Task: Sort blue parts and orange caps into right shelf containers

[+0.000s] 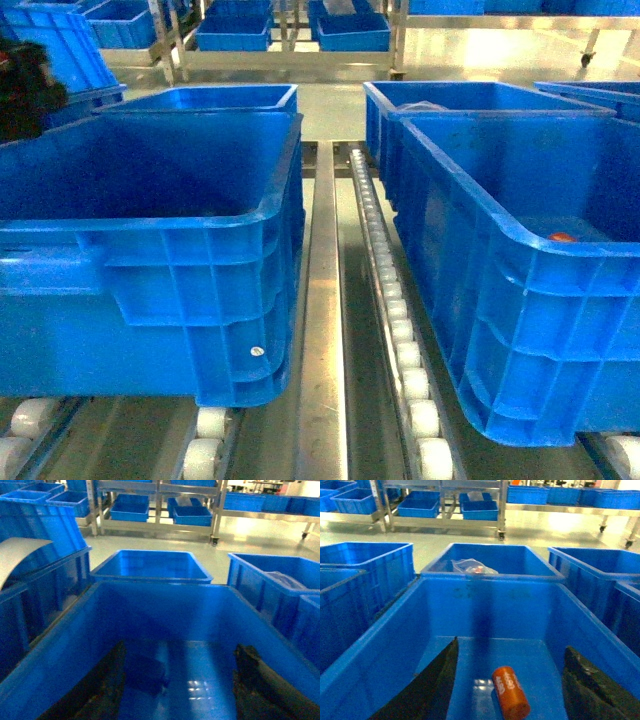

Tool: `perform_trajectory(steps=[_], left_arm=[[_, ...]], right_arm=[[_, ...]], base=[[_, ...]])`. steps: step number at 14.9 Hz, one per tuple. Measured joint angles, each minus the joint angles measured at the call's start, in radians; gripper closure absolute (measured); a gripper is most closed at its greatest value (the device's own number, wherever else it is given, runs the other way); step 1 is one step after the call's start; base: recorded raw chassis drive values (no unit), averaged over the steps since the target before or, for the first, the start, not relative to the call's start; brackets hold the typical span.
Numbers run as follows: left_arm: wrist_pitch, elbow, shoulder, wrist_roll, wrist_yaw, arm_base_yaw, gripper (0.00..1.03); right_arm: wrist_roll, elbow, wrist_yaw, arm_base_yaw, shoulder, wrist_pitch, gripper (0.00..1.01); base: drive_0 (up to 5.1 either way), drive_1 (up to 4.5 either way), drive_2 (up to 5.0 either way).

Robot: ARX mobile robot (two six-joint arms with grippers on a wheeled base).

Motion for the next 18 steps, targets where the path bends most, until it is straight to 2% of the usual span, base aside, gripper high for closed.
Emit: perform_trajectory(steps=[3,5,6,7,8,10,12,13,16,18], left_arm=[[0.022,-0.155,-0.128,0.011,0.024,0.028,0.79],[0.02,-0.217,-0.191,0.011,0.037,0.039,0.97],[0.012,-0.256,-0.235,0.012,0.043,0.046,1.01],[0.0,-0.292,-0.283,0.013,0.096,0.088,1.01],[-0.02,-0.321,-0.33,0.013,0.1,0.112,1.01],[-0.049,-0.359,-0.399,0.013,0.106,0.113,1.01],[-0.096,-0.396,-0.478,0.014,0.108,0.111,1.01],[-0.021,-0.435,-0.482,0.014,0.108,0.111,1.01],[-0.125,-0.477,-0.565,0.014,0.108,0.111,1.01],[-0.216,-0.48,-0.693,0.014,0.108,0.111,1.01]], right_arm=[[0.008,-0.143,-0.003,-0.006,-0.13,0.019,0.73],[0.008,-0.204,-0.004,-0.003,-0.194,0.011,0.92],[0.009,-0.242,-0.003,-0.003,-0.239,0.0,1.0],[0.01,-0.275,-0.003,-0.003,-0.286,-0.014,1.0],[0.011,-0.303,-0.003,-0.003,-0.333,-0.033,1.0],[0.011,-0.339,-0.004,-0.003,-0.404,-0.066,1.0],[0.011,-0.393,-0.003,-0.003,-0.436,-0.018,1.0],[0.011,-0.419,-0.004,-0.003,-0.467,-0.07,1.0],[0.011,-0.438,-0.003,-0.003,-0.591,-0.152,1.0],[0.011,-0.457,-0.003,-0.003,-0.706,-0.257,1.0]], base=[[0.0,0.0,0.0],[0.0,0.0,0.0],[0.0,0.0,0.0],[0.0,0.0,0.0],[0.0,0.0,0.0],[0.0,0.0,0.0],[0.0,0.0,0.0],[0.0,0.0,0.0],[0.0,0.0,0.0],[0.0,0.0,0.0]])
